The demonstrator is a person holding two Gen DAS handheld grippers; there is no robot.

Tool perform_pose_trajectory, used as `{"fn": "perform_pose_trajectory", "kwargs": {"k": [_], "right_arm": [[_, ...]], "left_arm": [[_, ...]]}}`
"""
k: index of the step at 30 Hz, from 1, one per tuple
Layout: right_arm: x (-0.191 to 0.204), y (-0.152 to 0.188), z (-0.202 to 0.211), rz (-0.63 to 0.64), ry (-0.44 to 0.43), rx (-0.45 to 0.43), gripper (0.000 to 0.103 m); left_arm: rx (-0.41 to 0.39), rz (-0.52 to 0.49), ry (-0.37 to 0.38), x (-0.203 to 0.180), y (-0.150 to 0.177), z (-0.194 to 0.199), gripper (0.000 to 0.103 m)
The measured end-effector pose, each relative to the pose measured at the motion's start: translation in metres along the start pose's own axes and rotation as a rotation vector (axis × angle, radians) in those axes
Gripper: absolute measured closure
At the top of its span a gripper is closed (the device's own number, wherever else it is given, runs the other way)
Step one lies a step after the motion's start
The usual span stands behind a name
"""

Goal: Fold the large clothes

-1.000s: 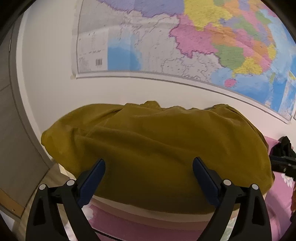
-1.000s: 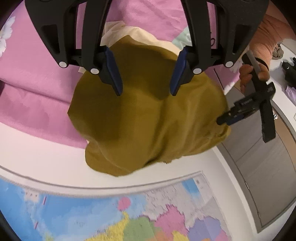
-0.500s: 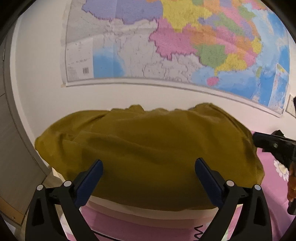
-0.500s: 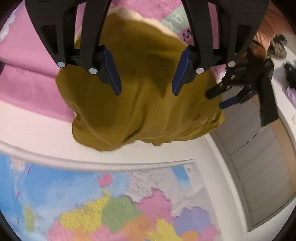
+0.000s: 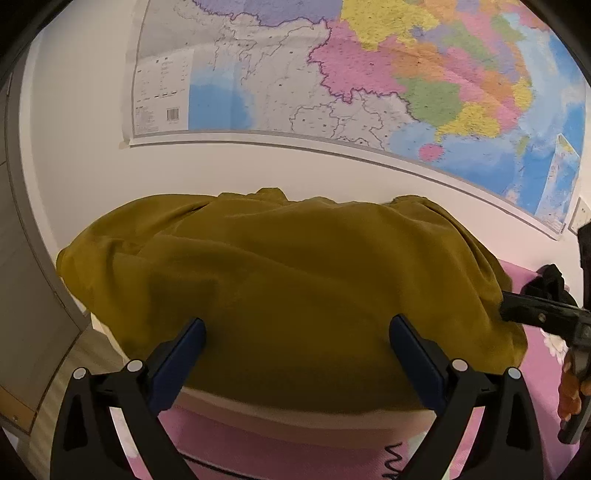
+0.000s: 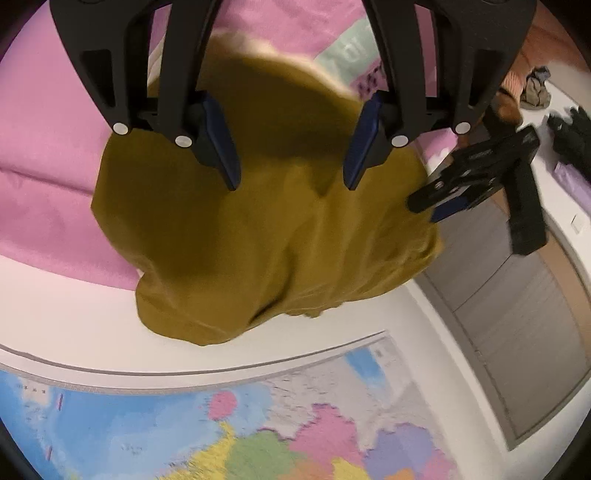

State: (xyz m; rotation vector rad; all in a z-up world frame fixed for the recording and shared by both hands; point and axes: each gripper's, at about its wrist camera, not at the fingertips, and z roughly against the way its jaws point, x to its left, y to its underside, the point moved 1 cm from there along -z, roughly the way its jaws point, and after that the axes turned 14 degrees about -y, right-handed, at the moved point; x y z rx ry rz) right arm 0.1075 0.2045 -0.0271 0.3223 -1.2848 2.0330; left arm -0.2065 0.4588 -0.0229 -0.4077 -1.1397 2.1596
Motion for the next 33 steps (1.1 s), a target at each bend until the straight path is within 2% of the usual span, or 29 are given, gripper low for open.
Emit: {"fn": "perform_pose_trajectory", "kwargs": {"k": [4,6,12,16,20,22,23,24,25,28,29,30,31,33], "right_arm": [[0.012,0.021,-0.011,0.082,0.055,0.054,0.045],[0.011,0.027,-0.019,0.094,0.073,0.075,0.045],[0.018,0.022,-0.005,0.079,0.047,0.037,0.044],[0.027,0.016,0.009,0.101,0.032,-0.004,0.044],[0.042,0.010,0.001,0.167,0.032,0.006,0.044],[0.039,0.011,-0.008,0.150,0.009,0.029,0.044],[0.034,0.014,-0.015,0.134,0.015,0.050,0.044],[0.031,0.016,-0.020,0.128,0.026,0.065,0.044],[0.027,0.018,-0.024,0.124,0.025,0.074,0.044],[0.021,0.023,-0.027,0.108,0.006,0.068,0.043],[0.022,0.024,-0.026,0.110,0.002,0.070,0.043],[0.022,0.023,-0.027,0.109,-0.002,0.076,0.041],[0.022,0.023,-0.026,0.109,-0.004,0.080,0.040],[0.026,0.021,-0.023,0.118,-0.001,0.088,0.039]], "left_arm": [[-0.015,-0.006,0.020,-0.007,0.006,0.007,0.007],[0.002,-0.028,0.008,-0.011,0.008,0.003,0.007],[0.001,-0.004,-0.002,-0.003,0.004,0.006,0.007],[-0.005,0.057,-0.045,0.021,0.000,0.003,0.007],[-0.035,0.111,-0.153,0.059,-0.008,-0.007,0.007],[-0.020,0.170,-0.193,0.084,-0.012,-0.019,0.007],[-0.011,0.182,-0.181,0.093,-0.014,-0.024,0.007],[0.010,0.192,-0.166,0.102,-0.015,-0.031,0.007],[0.051,0.222,-0.190,0.115,-0.014,-0.043,0.007],[0.130,0.231,-0.140,0.132,-0.008,-0.069,0.006],[0.155,0.260,-0.148,0.138,-0.003,-0.078,0.006],[0.174,0.280,-0.122,0.142,0.000,-0.084,0.006],[0.182,0.296,-0.113,0.144,0.001,-0.085,0.006],[0.153,0.276,-0.165,0.142,-0.001,-0.076,0.007]]}}
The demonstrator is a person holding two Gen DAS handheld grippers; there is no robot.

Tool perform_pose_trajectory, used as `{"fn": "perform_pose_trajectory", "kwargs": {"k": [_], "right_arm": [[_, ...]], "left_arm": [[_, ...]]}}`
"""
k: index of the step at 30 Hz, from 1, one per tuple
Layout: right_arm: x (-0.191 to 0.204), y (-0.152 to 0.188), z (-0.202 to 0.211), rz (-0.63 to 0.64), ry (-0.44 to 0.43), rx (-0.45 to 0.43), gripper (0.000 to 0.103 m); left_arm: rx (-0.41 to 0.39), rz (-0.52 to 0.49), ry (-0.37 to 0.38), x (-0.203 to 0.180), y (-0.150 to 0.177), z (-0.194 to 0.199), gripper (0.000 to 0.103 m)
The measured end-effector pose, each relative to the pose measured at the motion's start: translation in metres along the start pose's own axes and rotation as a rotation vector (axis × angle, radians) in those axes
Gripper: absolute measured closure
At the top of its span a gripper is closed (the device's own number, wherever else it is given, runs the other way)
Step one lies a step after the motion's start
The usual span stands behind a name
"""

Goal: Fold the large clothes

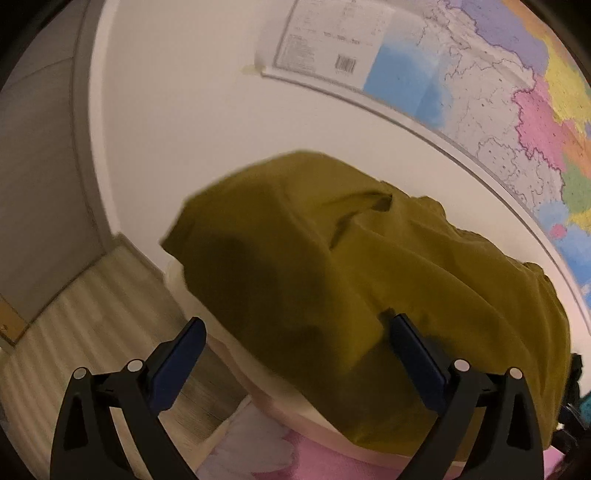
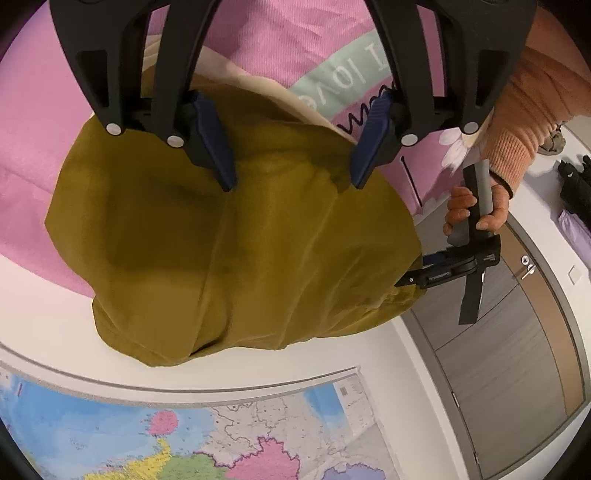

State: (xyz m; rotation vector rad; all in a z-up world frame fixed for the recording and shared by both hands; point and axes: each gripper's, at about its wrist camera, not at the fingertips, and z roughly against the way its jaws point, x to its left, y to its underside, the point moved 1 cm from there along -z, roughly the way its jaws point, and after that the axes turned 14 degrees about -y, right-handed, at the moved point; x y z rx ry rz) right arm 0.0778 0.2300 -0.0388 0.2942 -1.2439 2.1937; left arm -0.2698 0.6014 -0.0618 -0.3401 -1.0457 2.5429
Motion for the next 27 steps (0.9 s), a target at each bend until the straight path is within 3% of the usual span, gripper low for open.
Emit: {"fn": "perform_pose_trajectory", "kwargs": {"k": [3,8,10,14,16,19,23,25,27], "right_arm": [[0.003,-0.015,0.012,0.019,0.019,-0.043,0.039],[-0.011,-0.054,0.029,0.020,0.072,-0.128,0.039],[-0.021,-0.074,0.022,0.010,0.107,-0.136,0.048],[-0.043,-0.099,0.000,-0.035,0.125,-0.125,0.059],[-0.060,-0.100,-0.022,-0.088,0.147,-0.071,0.064],[-0.074,-0.086,-0.043,-0.101,0.160,-0.017,0.065],[-0.074,-0.079,-0.032,-0.116,0.133,-0.042,0.065],[-0.065,-0.076,-0.019,-0.099,0.140,-0.066,0.057],[-0.053,-0.068,-0.002,-0.074,0.110,-0.098,0.056]], "left_arm": [[-0.104,-0.048,-0.077,-0.009,0.003,0.030,0.008],[-0.252,-0.141,0.029,-0.041,0.008,0.083,0.007],[-0.248,-0.206,0.117,-0.065,0.012,0.094,0.007],[-0.220,-0.291,0.166,-0.118,0.016,0.089,0.007],[-0.189,-0.314,0.182,-0.141,0.018,0.075,0.007],[-0.138,-0.356,0.167,-0.164,0.025,0.054,0.007],[-0.132,-0.382,0.140,-0.169,0.035,0.046,0.007],[-0.132,-0.369,0.147,-0.164,0.034,0.051,0.007],[-0.138,-0.354,0.162,-0.157,0.034,0.060,0.007]]}}
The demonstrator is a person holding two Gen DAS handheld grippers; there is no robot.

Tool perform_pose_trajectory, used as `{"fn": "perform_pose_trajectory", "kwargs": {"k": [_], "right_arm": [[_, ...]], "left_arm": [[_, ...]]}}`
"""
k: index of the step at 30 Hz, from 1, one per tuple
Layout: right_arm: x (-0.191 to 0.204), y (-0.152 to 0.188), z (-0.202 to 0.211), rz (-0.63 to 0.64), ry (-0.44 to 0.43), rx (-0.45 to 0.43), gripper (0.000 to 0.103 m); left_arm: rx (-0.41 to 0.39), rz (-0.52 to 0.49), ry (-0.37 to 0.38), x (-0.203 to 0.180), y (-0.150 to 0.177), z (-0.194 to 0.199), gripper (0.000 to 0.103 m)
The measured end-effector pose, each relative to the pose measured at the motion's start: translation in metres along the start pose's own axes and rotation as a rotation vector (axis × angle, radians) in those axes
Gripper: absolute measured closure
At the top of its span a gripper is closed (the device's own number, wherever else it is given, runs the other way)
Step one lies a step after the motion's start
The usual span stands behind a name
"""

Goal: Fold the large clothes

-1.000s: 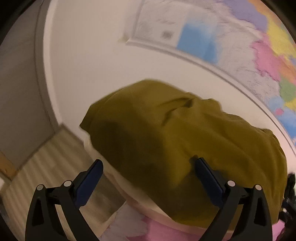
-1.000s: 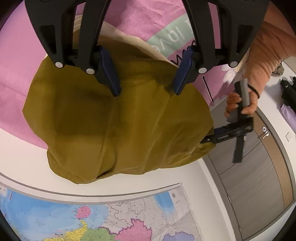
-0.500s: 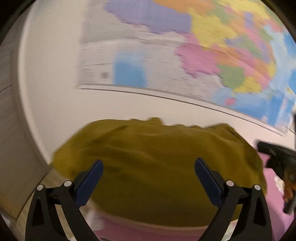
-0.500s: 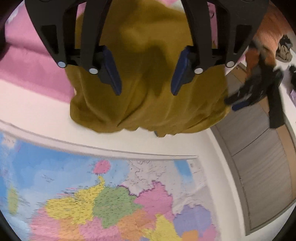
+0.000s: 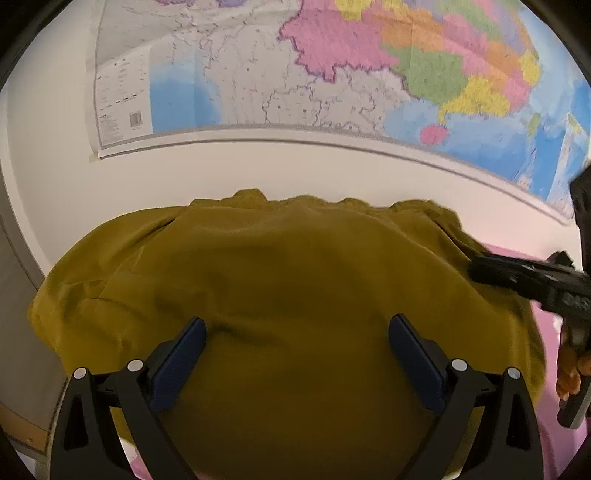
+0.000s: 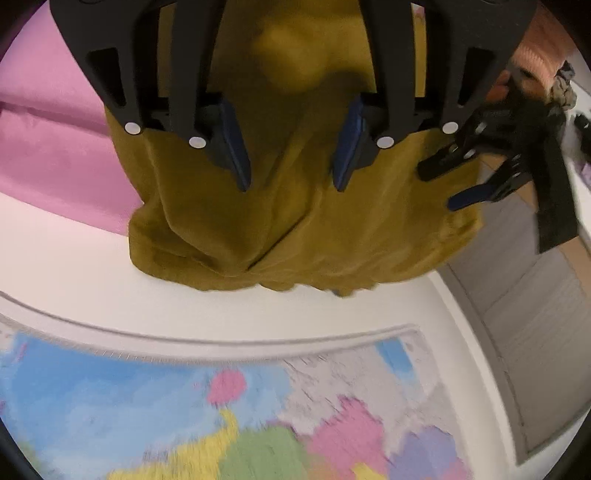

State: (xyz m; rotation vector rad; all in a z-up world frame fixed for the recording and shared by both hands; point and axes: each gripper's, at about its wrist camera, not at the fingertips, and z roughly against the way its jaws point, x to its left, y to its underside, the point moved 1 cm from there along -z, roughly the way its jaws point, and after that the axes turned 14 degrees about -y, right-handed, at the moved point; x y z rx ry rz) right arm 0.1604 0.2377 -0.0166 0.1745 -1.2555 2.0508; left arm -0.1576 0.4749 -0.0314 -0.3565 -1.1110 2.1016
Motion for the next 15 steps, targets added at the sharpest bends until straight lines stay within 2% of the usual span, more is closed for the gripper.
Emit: {"fn": "perform_pose_trajectory", "kwargs": {"k": [4,9,12,15], "right_arm": [[0.017,0.028,0.028,0.045,-0.043,-0.029,0.056],[0.020,0.066,0.012,0.057,-0.027,0.046,0.056],[0.016,0.072,0.014,0.026,-0.040,0.008,0.056],[0.018,0.075,0.021,0.010,-0.053,-0.020,0.051]], "left_arm": [[-0.031,0.010,0.021,0.000,0.007,0.019,0.007],[-0.029,-0.023,0.009,-0.009,0.015,0.021,0.007],[-0.039,-0.040,-0.024,-0.015,0.018,0.023,0.007],[-0.048,-0.020,-0.014,-0.013,0.020,0.031,0.007]]}}
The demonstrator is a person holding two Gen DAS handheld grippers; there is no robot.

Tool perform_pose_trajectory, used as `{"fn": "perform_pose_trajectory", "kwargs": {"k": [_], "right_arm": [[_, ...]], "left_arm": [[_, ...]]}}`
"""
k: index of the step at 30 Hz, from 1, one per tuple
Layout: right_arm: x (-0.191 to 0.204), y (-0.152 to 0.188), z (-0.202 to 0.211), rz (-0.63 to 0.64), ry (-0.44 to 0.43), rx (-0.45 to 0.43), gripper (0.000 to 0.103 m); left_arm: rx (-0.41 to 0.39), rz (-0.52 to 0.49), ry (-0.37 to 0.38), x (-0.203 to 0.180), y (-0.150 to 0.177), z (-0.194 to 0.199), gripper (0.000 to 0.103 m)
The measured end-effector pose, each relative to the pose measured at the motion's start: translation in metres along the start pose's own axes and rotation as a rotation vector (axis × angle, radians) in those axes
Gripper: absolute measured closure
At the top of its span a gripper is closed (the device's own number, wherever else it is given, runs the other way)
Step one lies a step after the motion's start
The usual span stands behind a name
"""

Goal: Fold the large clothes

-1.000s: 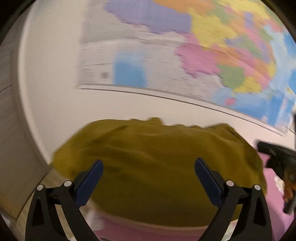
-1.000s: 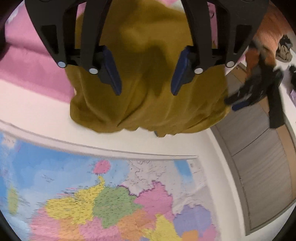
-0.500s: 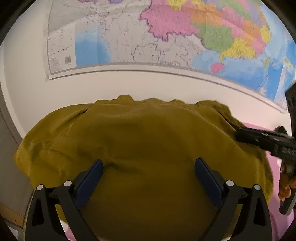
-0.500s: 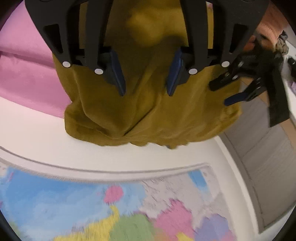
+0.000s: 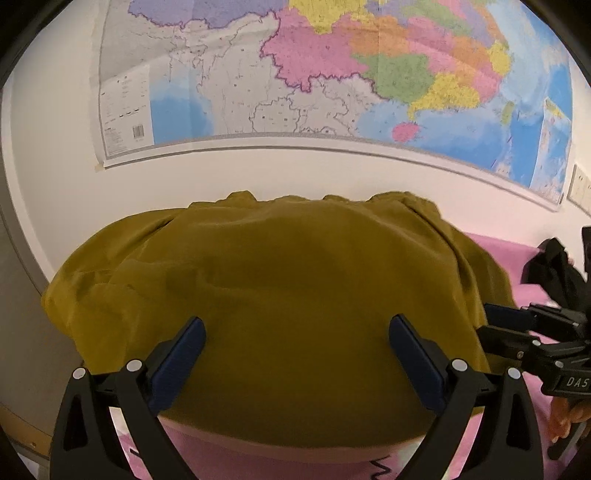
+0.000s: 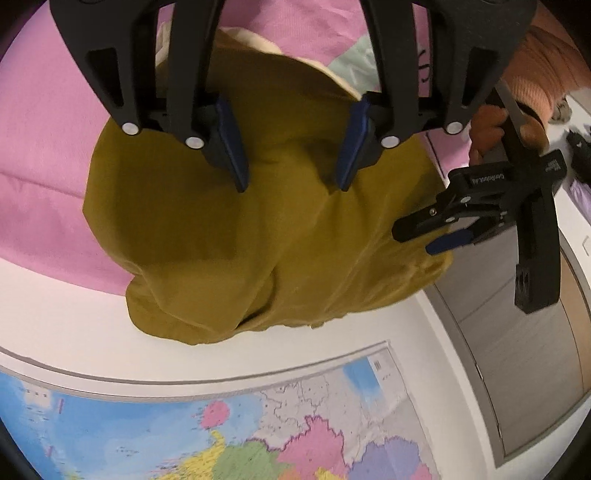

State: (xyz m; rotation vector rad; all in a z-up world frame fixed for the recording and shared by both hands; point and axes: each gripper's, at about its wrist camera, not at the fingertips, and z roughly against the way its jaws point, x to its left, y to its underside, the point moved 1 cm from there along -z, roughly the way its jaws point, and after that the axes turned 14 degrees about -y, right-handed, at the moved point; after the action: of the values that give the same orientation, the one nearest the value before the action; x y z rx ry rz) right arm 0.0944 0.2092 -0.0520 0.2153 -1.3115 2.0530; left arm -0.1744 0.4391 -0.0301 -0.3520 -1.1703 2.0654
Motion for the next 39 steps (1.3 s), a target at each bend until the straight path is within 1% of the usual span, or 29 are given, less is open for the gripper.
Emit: {"fn": "perform_pose_trajectory", "kwargs": {"k": [1,5,6,10,12,15,18,22,23,24,26,28,29,32,34,39], "right_arm": [[0.001,0.002,0.002,-0.003,-0.004,-0.005,0.048],[0.008,0.009,0.014,0.011,0.012,-0.035,0.047],[0.009,0.010,0.014,0.006,0.008,-0.042,0.045],[0.015,0.014,0.013,0.039,0.044,-0.048,0.040],[0.017,0.017,0.016,0.043,0.054,-0.055,0.038],[0.025,0.021,0.023,0.069,0.079,-0.065,0.033],[0.035,0.028,0.029,0.097,0.097,-0.072,0.027],[0.044,0.037,0.033,0.117,0.115,-0.071,0.023],[0.046,0.039,0.035,0.119,0.121,-0.076,0.022],[0.047,0.040,0.037,0.119,0.123,-0.082,0.018],[0.050,0.044,0.041,0.122,0.125,-0.093,0.017],[0.054,0.047,0.044,0.124,0.127,-0.093,0.012],[0.055,0.049,0.046,0.125,0.130,-0.097,0.012],[0.060,0.054,0.052,0.129,0.139,-0.108,0.008],[0.062,0.057,0.055,0.131,0.143,-0.111,0.007],[0.068,0.066,0.061,0.139,0.144,-0.113,0.006]], "left_arm": [[-0.004,0.005,-0.002,0.000,0.001,0.003,0.007],[-0.026,0.036,-0.015,-0.001,0.008,0.019,0.007],[-0.032,0.040,-0.014,-0.002,0.010,0.024,0.007],[-0.023,0.054,-0.005,-0.008,0.021,0.034,0.007],[-0.023,0.052,-0.012,-0.011,0.026,0.038,0.007],[-0.021,0.058,-0.026,-0.014,0.034,0.046,0.007],[-0.023,0.097,0.008,-0.013,0.042,0.056,0.007],[-0.049,0.084,0.014,-0.019,0.050,0.070,0.007],[-0.051,0.084,0.000,-0.021,0.053,0.075,0.007],[-0.050,0.086,-0.005,-0.022,0.053,0.078,0.007],[-0.043,0.089,-0.004,-0.024,0.057,0.084,0.007],[-0.030,0.103,-0.030,-0.024,0.060,0.087,0.007],[-0.026,0.108,-0.039,-0.024,0.061,0.088,0.007],[0.005,0.125,-0.033,-0.023,0.067,0.088,0.007],[0.007,0.137,-0.025,-0.021,0.070,0.090,0.007],[-0.018,0.135,-0.060,-0.023,0.076,0.103,0.007]]}}
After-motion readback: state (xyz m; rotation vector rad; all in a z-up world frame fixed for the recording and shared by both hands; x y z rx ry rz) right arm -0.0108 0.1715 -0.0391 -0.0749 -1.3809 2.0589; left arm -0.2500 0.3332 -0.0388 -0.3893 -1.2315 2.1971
